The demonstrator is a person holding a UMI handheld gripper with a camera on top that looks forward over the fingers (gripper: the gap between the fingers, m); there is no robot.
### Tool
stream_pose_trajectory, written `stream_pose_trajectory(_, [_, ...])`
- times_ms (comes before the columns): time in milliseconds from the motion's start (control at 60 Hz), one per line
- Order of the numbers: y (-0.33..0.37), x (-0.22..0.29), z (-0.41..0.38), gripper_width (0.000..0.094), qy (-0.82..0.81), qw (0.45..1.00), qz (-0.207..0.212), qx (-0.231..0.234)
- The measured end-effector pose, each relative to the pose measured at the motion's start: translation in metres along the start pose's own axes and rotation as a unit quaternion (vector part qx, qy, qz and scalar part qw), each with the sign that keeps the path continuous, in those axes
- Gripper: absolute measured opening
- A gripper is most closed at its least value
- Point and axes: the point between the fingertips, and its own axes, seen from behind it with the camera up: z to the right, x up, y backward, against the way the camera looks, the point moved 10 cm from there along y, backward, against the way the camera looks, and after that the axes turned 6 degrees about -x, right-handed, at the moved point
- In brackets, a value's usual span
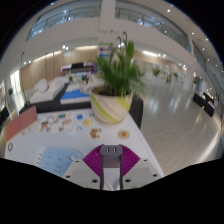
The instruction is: Unplug charger
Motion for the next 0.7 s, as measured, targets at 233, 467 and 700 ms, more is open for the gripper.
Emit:
stream_pose_trajectory(233, [-0.044,-0.047,0.015,0.0548,0.042,0.996,-0.077,-0.001])
stream_pose_trajectory(467, [0.062,0.005,0.028,0.0851,0.022,0.998,-0.046,0.028])
stream_pose_trajectory(700, [0.235,0.013,0.053,0.0855,0.026,0.997,-0.068,0.032])
